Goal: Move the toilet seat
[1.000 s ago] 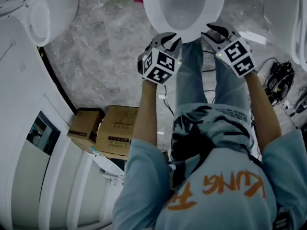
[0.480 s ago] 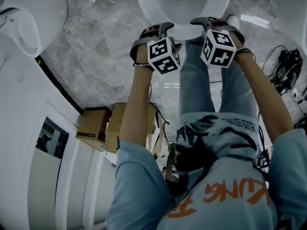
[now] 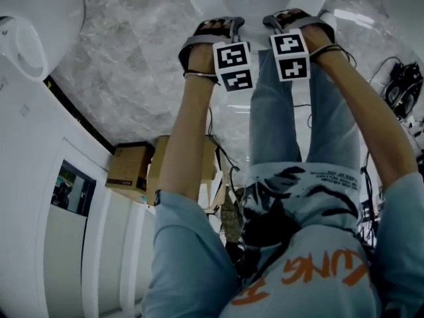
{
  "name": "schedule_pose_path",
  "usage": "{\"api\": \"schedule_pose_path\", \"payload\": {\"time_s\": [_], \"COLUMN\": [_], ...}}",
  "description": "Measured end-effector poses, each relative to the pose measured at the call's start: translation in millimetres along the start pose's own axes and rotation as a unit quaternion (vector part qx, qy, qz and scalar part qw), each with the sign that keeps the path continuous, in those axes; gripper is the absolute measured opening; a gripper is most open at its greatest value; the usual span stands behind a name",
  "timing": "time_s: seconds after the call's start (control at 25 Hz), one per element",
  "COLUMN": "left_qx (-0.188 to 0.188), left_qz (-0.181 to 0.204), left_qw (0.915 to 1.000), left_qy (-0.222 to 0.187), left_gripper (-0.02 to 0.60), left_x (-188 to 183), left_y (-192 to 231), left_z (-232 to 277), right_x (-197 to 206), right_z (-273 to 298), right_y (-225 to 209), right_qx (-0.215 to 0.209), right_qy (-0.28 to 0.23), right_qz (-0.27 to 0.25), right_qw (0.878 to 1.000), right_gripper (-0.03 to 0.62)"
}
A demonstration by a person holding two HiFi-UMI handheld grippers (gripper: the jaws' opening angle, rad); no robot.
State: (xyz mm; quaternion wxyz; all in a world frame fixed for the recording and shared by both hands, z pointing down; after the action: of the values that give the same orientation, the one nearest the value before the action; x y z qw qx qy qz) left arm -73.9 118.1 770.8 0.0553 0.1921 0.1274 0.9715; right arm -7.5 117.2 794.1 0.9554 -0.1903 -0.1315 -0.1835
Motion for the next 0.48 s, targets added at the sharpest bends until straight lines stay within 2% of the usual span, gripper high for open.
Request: {"api": "schedule_pose_path", "payload": {"time_s": [0.12, 0.24, 0.48], "left_qx": [0.017, 0.018, 0.02], "left_qz": [0.031, 0.047, 0.045], "left_qw": [0.9992, 0.9984, 0.9982], "left_qy": [0.018, 0.028, 0.033], "left_gripper": [0.387, 0.387, 0.387], "left_x": [1, 2, -1], "left_y": [-3, -4, -5], "left_z": [12, 18, 19], "right_x": [1, 4, 6], "right_z": [10, 20, 20], "right_y": [0, 2, 3], "right_qx": [0.005, 0.002, -0.009], "right_qy": [0.023, 0.06, 0.091], "right_qz": [-0.045, -0.075, -0.072], "right_qw": [0.999, 0.995, 0.993], "right_gripper": [0.361, 0.356, 0.341]}}
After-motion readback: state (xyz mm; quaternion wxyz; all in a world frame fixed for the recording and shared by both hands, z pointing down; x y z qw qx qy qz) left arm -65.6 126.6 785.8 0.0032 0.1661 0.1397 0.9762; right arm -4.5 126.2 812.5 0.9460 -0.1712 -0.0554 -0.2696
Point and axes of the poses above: the fingertips, and each gripper's own axes: z forward along the fingers, y to its left, x out of its underside, the point moved 4 cm from there along -z, backward along the fingers, and after that the axes turned 4 degrees about -y, right-handed, at the moved point
